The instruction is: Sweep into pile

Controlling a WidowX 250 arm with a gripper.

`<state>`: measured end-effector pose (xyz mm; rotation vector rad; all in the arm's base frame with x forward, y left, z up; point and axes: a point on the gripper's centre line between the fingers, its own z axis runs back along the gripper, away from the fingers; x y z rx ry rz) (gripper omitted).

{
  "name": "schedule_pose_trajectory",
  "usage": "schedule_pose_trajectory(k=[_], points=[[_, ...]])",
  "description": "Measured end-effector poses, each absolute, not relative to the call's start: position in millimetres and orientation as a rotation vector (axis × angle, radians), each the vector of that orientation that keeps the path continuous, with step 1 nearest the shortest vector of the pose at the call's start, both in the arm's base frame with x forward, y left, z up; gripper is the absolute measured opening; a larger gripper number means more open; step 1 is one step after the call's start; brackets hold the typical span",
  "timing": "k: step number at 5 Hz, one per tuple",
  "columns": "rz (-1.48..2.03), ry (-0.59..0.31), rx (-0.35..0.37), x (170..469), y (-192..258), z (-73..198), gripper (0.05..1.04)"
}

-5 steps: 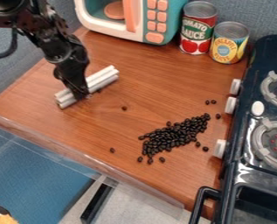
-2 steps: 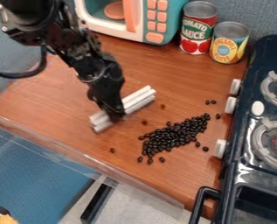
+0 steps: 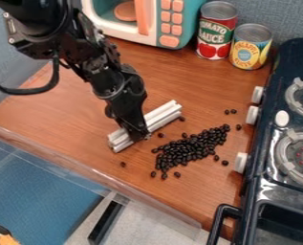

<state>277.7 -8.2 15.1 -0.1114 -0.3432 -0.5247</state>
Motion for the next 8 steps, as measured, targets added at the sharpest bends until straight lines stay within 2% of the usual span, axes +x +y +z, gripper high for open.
schedule_pose_trajectory(k=[5, 6, 7, 8], points=[[-0.563, -0.333, -0.161, 264, -35, 17, 0.354], [-0.573, -0.322, -0.163, 265, -32, 24, 0.354], [-0.54, -0.374, -0.131, 279, -14, 44, 0.354], [-0.514, -0.385, -0.128, 286, -2, 53, 0.354]])
